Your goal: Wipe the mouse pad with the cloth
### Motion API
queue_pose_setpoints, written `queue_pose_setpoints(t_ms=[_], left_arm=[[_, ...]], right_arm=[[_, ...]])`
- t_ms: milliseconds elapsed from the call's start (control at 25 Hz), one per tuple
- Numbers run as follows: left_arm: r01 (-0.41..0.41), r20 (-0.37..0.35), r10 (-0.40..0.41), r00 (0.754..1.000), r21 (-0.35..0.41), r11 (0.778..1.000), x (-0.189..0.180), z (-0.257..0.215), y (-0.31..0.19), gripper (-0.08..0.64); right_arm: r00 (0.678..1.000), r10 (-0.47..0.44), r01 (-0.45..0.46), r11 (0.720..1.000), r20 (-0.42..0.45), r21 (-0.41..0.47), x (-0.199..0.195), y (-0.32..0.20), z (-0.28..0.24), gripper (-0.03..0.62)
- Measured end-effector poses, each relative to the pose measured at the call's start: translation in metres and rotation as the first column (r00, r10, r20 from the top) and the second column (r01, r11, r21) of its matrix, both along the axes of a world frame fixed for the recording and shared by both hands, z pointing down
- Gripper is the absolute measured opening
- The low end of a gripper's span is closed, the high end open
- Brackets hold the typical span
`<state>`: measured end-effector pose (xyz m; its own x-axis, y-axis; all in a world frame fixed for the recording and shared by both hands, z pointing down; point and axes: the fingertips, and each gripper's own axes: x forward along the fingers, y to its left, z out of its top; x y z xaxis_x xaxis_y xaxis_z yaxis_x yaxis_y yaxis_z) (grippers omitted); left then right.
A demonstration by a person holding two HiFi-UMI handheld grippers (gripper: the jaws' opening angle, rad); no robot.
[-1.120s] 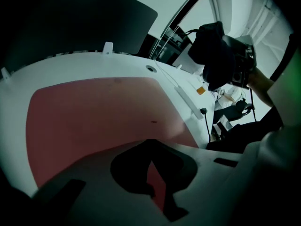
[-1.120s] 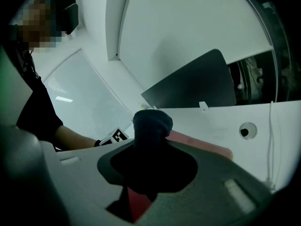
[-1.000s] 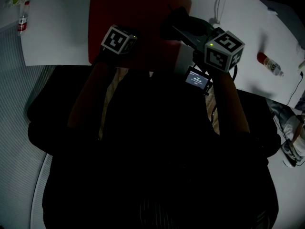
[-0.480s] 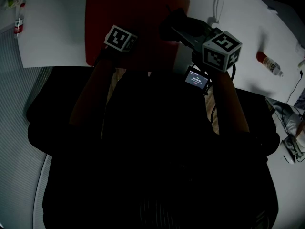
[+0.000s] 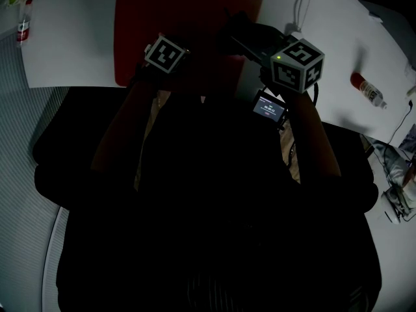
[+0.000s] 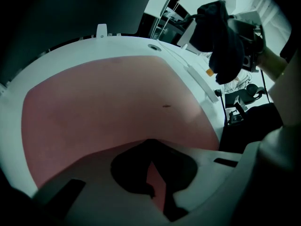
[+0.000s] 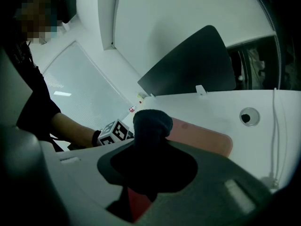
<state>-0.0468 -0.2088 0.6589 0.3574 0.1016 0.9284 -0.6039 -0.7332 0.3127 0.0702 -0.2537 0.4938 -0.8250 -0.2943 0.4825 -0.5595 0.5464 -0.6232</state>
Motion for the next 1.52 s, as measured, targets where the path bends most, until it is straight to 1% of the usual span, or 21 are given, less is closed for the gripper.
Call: queue_pose_setpoints(t_ms=[120, 200, 280, 360, 520, 720, 840, 1000, 1120, 1240, 1280, 1320, 1360, 1400, 1480, 1520], left_arm=[[-0.009, -0.001, 0.009, 1.000, 0.013, 1.000, 0.000, 0.000, 0.000, 0.000], [-0.009, 0.000, 0.009, 1.000, 0.023, 1.000, 0.000, 0.000, -0.001, 0.000], [-0.005, -0.003, 0.005, 1.000, 0.022, 1.000, 0.001, 0.000, -0.001, 0.000], [-0.002, -0.007, 0.002, 1.000, 0.021, 1.000, 0.001, -0.001, -0.002, 0.000], [-0.004, -0.011, 0.004, 1.000, 0.029, 1.000, 0.004, -0.003, -0.002, 0.000], [-0.002, -0.014, 0.003, 1.000, 0.032, 0.999, 0.003, -0.003, -0.003, 0.000], [-0.001, -0.015, 0.002, 1.000, 0.029, 1.000, 0.003, -0.003, -0.002, 0.000], [0.004, -0.015, -0.004, 1.000, 0.032, 0.999, 0.003, -0.004, -0.002, 0.000], [0.002, -0.018, -0.001, 1.000, 0.031, 1.000, 0.004, -0.003, -0.001, 0.000], [-0.002, -0.027, 0.003, 1.000, 0.027, 1.000, 0.006, -0.004, -0.003, 0.000], [0.000, -0.029, 0.001, 1.000, 0.027, 1.000, 0.006, -0.004, -0.003, 0.000], [0.002, -0.030, -0.001, 1.000, 0.029, 1.000, 0.006, -0.004, -0.003, 0.000], [0.004, -0.029, -0.003, 1.000, 0.031, 1.000, 0.006, -0.004, -0.003, 0.000], [0.006, -0.029, -0.005, 1.000, 0.032, 0.999, 0.006, -0.004, -0.003, 0.000], [0.004, -0.030, -0.004, 1.000, 0.028, 1.000, 0.007, -0.004, -0.003, 0.000], [0.002, -0.031, -0.001, 1.000, 0.025, 1.000, 0.007, -0.004, -0.002, 0.000]], right_arm=[[0.997, -0.047, 0.047, 0.999, -0.061, 0.002, 0.000, 0.001, 0.023, 0.101], [0.987, -0.101, 0.102, 0.995, -0.123, 0.000, -0.001, 0.004, 0.042, 0.102], [0.967, -0.165, 0.167, 0.986, -0.193, -0.008, -0.003, 0.007, 0.065, 0.102], [0.948, -0.210, 0.215, 0.977, -0.239, -0.005, -0.008, 0.008, 0.086, 0.101], [0.905, -0.286, 0.299, 0.954, -0.315, -0.010, -0.016, 0.014, 0.115, 0.102], [0.852, -0.359, 0.383, 0.924, -0.381, -0.013, -0.028, 0.022, 0.133, 0.101], [0.826, -0.374, 0.413, 0.911, -0.422, 0.002, -0.031, 0.023, 0.139, 0.101], [0.803, -0.350, 0.425, 0.904, -0.482, 0.052, -0.033, 0.024, 0.142, 0.103], [0.800, -0.326, 0.419, 0.904, -0.504, 0.080, -0.032, 0.027, 0.142, 0.101], [0.796, -0.343, 0.441, 0.893, -0.500, 0.090, -0.041, 0.039, 0.143, 0.101], [0.790, -0.369, 0.465, 0.881, -0.490, 0.087, -0.048, 0.048, 0.143, 0.101], [0.774, -0.411, 0.505, 0.860, -0.481, 0.079, -0.056, 0.061, 0.143, 0.101], [0.748, -0.463, 0.557, 0.827, -0.475, 0.071, -0.065, 0.076, 0.143, 0.101], [0.712, -0.519, 0.615, 0.786, -0.472, 0.065, -0.074, 0.092, 0.144, 0.101], [0.631, -0.615, 0.718, 0.694, -0.472, 0.055, -0.086, 0.116, 0.146, 0.101], [0.601, -0.649, 0.750, 0.659, -0.466, 0.049, -0.089, 0.121, 0.146, 0.101]])
